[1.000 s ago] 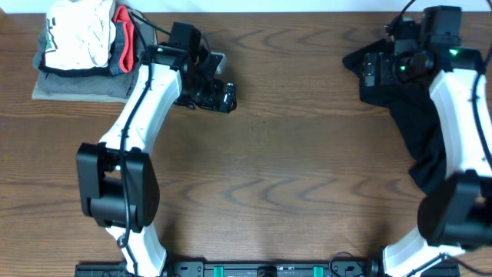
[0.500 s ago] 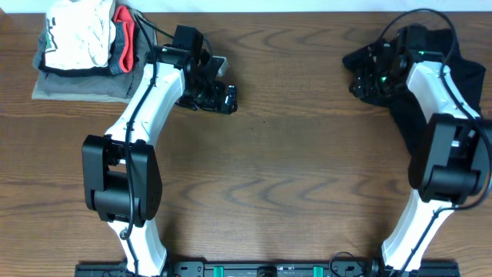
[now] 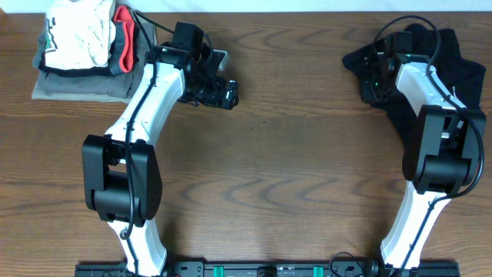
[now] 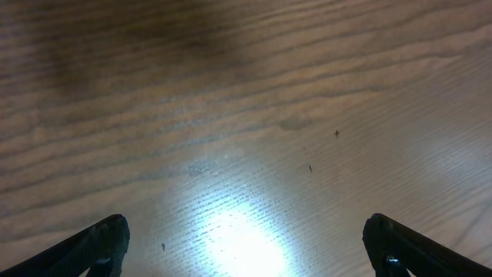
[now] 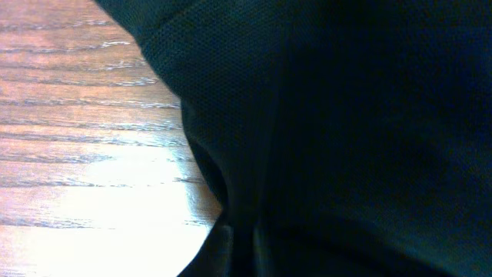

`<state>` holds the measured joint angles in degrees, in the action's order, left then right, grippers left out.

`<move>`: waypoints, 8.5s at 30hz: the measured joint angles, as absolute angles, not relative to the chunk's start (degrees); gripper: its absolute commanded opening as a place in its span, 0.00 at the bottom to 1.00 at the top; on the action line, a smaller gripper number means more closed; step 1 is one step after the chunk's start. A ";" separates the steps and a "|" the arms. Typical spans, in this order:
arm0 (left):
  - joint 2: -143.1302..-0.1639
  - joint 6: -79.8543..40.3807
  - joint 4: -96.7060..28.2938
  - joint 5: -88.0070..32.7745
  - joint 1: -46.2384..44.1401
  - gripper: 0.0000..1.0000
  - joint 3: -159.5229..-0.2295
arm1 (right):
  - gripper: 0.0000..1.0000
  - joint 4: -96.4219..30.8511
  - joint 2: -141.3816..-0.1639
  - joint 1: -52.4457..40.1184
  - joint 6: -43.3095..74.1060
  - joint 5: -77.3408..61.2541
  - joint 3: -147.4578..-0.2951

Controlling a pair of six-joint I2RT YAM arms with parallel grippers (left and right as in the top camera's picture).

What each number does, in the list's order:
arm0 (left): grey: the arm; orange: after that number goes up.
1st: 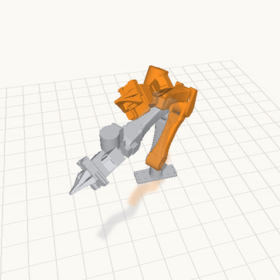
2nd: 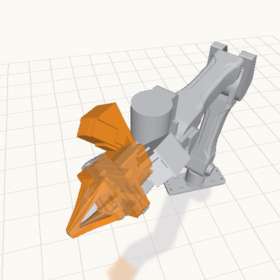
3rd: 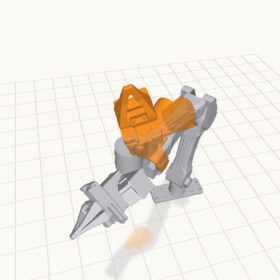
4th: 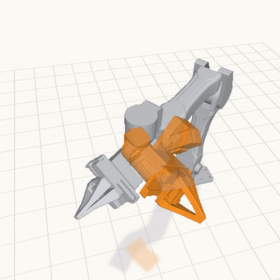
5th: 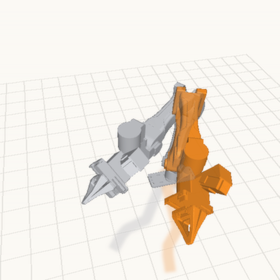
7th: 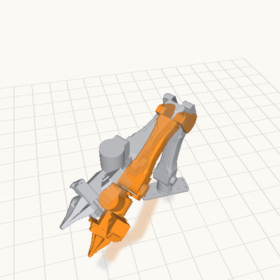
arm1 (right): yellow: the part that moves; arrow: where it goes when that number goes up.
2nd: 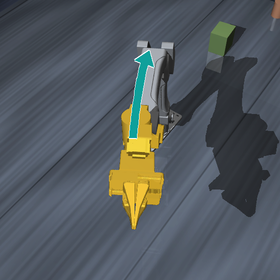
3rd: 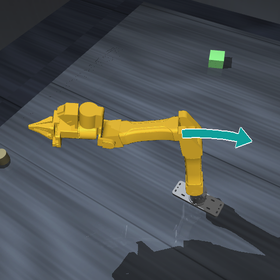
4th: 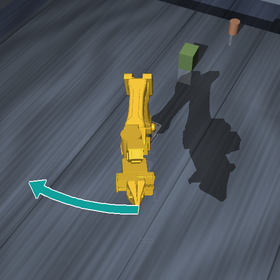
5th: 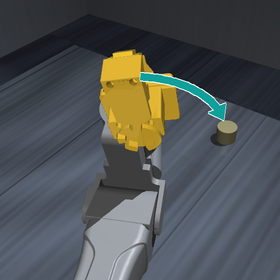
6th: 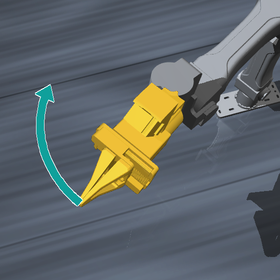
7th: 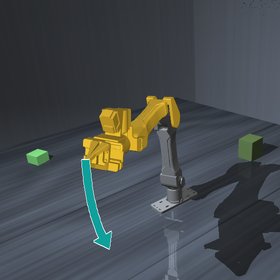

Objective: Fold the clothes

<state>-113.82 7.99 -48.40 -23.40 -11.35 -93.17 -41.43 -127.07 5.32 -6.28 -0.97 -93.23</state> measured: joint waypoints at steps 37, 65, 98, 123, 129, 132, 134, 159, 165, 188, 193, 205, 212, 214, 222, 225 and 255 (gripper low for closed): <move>-104.27 1.65 -46.94 -18.87 7.25 0.98 -95.00 | 0.62 -54.61 -109.80 -20.99 -5.15 -11.09 -95.94; -106.34 1.65 -47.22 -18.87 5.08 0.98 -94.98 | 0.68 -38.65 -109.40 11.70 -1.80 -1.28 -75.46; -106.43 1.50 -46.81 -18.87 5.08 0.98 -94.98 | 0.01 -18.26 -112.68 13.54 7.03 -8.10 -70.96; -106.43 1.50 -46.70 -18.87 5.06 0.98 -94.98 | 0.04 -26.59 -101.32 21.23 3.36 -2.79 -87.37; -106.43 1.98 -47.68 -19.35 4.23 0.99 -94.98 | 0.66 -26.70 -103.44 24.38 3.27 -4.58 -87.18; -106.43 3.49 -49.36 -20.10 2.04 0.99 -94.98 | 0.71 -29.87 -102.08 25.74 3.18 -7.07 -87.18; -106.43 4.67 -50.04 -20.51 -0.32 0.99 -94.98 | 0.72 -32.97 -100.47 25.87 3.05 -8.62 -87.15; -130.28 9.63 -8.10 -25.91 -24.77 0.98 -95.46 | 0.72 -55.57 -92.58 22.79 3.01 -18.68 -87.20; -135.79 7.97 -3.53 -26.11 -29.23 0.98 -99.74 | 0.72 -57.43 -92.58 22.79 2.98 -18.70 -87.20; -143.74 -2.44 10.72 -19.09 -31.59 0.28 -102.54 | 0.70 -59.72 -92.58 21.67 1.85 -18.74 -87.20; -143.81 -2.44 8.05 -21.23 -31.83 0.06 -102.74 | 0.70 -60.01 -92.58 21.67 1.85 -18.72 -87.20; -138.30 2.11 -9.30 -17.34 -28.10 0.06 -103.50 | 0.70 -60.05 -92.55 21.43 1.85 -18.87 -87.20; -126.19 2.66 -16.38 -15.16 -16.01 0.06 -102.78 | 0.70 -60.99 -92.58 16.47 1.83 -18.98 -87.20; -121.84 2.83 -17.47 -14.59 -12.84 0.06 -102.78 | 0.70 -61.41 -92.58 13.78 1.83 -19.14 -87.20; -113.93 4.12 -23.05 -13.52 -9.23 0.06 -102.85 | 0.70 -63.83 -92.58 1.48 1.72 -19.11 -87.20; -114.63 4.82 -24.32 -13.52 -9.67 0.06 -102.83 | 0.70 -63.75 -92.58 -3.97 1.69 -19.09 -86.89; -114.69 4.93 -28.67 -13.50 -8.58 0.06 -102.83 | 0.63 -35.20 -107.42 -38.79 -8.80 -7.38 -67.75</move>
